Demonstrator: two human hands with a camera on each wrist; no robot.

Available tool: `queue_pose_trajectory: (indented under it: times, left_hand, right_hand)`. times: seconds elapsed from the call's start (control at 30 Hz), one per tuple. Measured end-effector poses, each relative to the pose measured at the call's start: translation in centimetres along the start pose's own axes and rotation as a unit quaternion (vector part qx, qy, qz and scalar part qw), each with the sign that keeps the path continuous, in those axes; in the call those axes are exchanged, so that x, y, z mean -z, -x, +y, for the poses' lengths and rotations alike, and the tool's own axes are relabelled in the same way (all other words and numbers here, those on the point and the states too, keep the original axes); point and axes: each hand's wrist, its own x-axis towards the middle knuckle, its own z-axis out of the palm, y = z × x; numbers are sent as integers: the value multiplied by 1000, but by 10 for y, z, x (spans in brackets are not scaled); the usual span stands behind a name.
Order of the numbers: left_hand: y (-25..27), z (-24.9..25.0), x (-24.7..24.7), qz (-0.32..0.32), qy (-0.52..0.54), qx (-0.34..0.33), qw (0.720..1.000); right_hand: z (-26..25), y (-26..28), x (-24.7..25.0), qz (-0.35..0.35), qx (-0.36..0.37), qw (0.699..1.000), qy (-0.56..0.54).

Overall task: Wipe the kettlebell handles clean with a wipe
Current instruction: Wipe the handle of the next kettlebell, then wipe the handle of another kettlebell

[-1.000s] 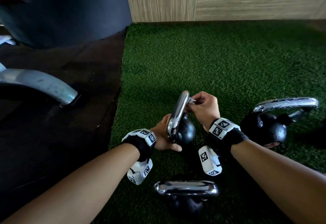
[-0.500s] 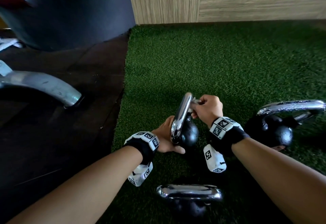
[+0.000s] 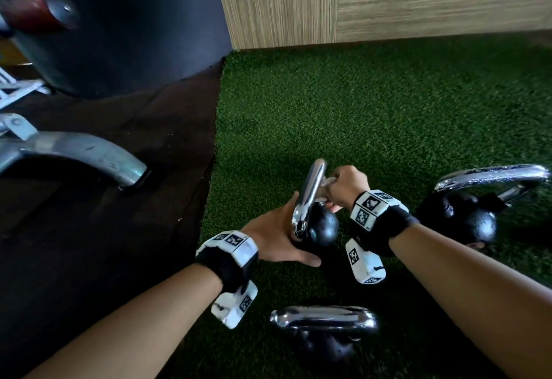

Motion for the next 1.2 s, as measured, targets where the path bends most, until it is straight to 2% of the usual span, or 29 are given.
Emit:
queue_pose_trajectory:
  times: [0.07, 0.13, 0.2, 0.27, 0.47, 0.63, 0.73, 0.9, 1.03, 1.1, 1.2]
  left_hand:
    - [15, 6, 8, 87, -4, 3, 996]
    - [26, 13, 14, 179, -38, -5, 983]
    - [29, 26, 22, 216, -88, -16, 972]
    - [25, 40, 30, 216, -111, -5, 970]
    - [26, 48, 53, 173, -185, 61, 966]
    - [21, 39, 74, 167, -321, 10, 932]
    - [18, 36, 78, 149, -339, 1, 929]
    - [28, 59, 85, 61, -373, 26, 925]
    - [28, 107, 113, -16, -476, 5, 879]
    - [20, 136, 120, -12, -460, -11, 888]
    - [0, 172, 117, 7, -351, 1, 936]
  right_hand:
    - [0, 1, 8, 8, 72, 997, 32]
    - [-4, 2, 17, 7, 175, 981, 85]
    - [-14, 2, 26, -4, 247, 957, 153]
    - [-26, 4, 31, -21, 273, 939, 208]
    - [-38, 10, 49, -36, 220, 931, 290]
    - [-29, 39, 61, -23, 190, 912, 362]
    - [-31, 58, 62, -15, 180, 908, 377]
    - [-37, 75, 67, -41, 164, 917, 361]
    - [-34, 83, 101, -92, 122, 942, 297]
    - [-29, 92, 130, -82, 121, 956, 255]
    - [-22, 116, 179, -46, 119, 964, 232]
